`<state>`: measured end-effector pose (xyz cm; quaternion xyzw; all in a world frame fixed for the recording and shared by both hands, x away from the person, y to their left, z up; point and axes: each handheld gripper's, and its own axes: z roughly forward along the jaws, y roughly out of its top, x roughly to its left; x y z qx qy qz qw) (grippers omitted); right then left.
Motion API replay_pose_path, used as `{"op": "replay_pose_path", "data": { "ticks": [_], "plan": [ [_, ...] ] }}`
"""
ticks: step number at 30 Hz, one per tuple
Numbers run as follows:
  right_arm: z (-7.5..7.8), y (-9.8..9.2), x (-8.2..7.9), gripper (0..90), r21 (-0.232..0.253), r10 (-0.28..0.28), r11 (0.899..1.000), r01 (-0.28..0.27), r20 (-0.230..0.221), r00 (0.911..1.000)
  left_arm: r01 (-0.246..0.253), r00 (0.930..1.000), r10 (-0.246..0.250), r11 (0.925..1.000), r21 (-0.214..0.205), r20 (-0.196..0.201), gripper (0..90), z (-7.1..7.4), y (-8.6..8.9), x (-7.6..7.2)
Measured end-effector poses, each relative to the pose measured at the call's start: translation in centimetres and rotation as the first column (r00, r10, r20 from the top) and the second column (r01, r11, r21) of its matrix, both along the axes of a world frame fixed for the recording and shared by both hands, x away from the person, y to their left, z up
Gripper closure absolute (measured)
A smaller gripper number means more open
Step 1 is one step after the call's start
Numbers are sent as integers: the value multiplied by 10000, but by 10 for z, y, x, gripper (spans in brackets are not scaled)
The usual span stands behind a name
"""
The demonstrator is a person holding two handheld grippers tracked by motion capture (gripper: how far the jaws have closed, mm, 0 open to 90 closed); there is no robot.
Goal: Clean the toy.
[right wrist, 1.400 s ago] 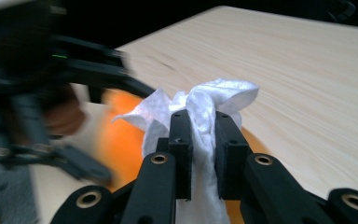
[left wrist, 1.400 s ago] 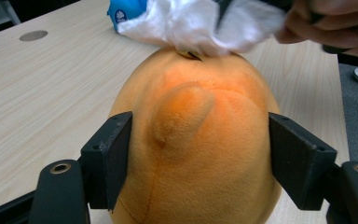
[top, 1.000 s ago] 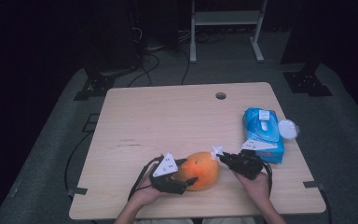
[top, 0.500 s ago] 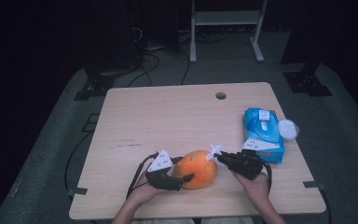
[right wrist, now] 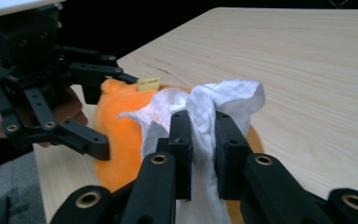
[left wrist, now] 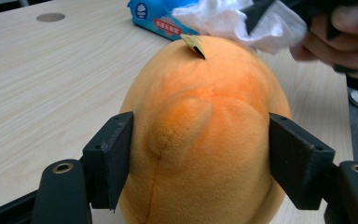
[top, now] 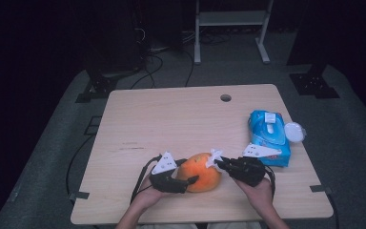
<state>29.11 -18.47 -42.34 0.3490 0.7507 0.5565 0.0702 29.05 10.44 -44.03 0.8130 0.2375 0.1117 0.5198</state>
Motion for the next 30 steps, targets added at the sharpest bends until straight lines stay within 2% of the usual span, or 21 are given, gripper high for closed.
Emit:
{"op": "replay_pose_path", "data": {
  "ticks": [2,5,6,7,9,11,12,14,16,18,20,23,25,27,29,30],
  "plan": [
    [2,4,-3,782,-51,107,9999,-107,118,9999,-57,10000,57,10000,58,12,286,1,-2,-1],
    [9,14,-9,781,117,708,9974,-712,306,9970,52,9999,-53,9999,96,115,290,0,-5,-2],
    [11,17,-10,781,28,852,9963,-854,427,9955,75,9999,-77,9998,166,128,292,1,-5,-3],
    [12,19,-11,782,-239,815,9965,-803,523,9953,106,9999,-108,9998,172,128,294,1,-4,-3],
    [8,12,-4,783,-60,494,9988,-493,189,9986,97,9999,-98,9999,80,99,295,1,-4,-2],
    [3,4,2,783,-145,128,9998,-128,37,9999,80,10000,-80,10000,-5,48,295,1,-4,-2],
    [-3,-4,7,783,-208,-216,9996,212,-215,9995,88,9999,-88,10000,-16,68,295,1,-5,-2],
    [-8,-11,10,782,-109,-445,9990,441,-484,9978,111,9999,-111,9999,25,103,294,1,-5,-2],
    [-6,-9,8,782,-141,-410,9991,405,-413,9983,112,9998,-113,9999,77,144,291,1,-5,-2],
    [2,-1,2,782,-248,-82,9997,82,6,10000,84,9999,-85,9999,91,103,290,0,-3,-2],
    [4,4,-1,782,-445,9,9990,2,231,9997,86,9998,-89,9998,161,155,287,0,-2,-1],
    [-3,-1,5,782,-270,-181,9995,178,-111,9998,95,9998,-99,9998,189,181,288,0,-2,-2],
    [-10,-7,9,782,-592,-561,9967,548,-208,9982,131,9996,-136,9997,191,229,290,1,-4,-2],
    [-14,-12,12,781,-362,-701,9970,680,-598,9957,174,9995,-178,9997,161,254,291,0,-4,-3],
    [-8,-8,8,781,-385,-592,9976,578,-376,9975,189,9995,-192,9998,111,233,292,-1,-4,-3],
    [1,0,2,781,-223,-223,9995,221,-53,9997,203,9994,-206,9997,113,273,294,-1,-5,-3]
  ]
}}
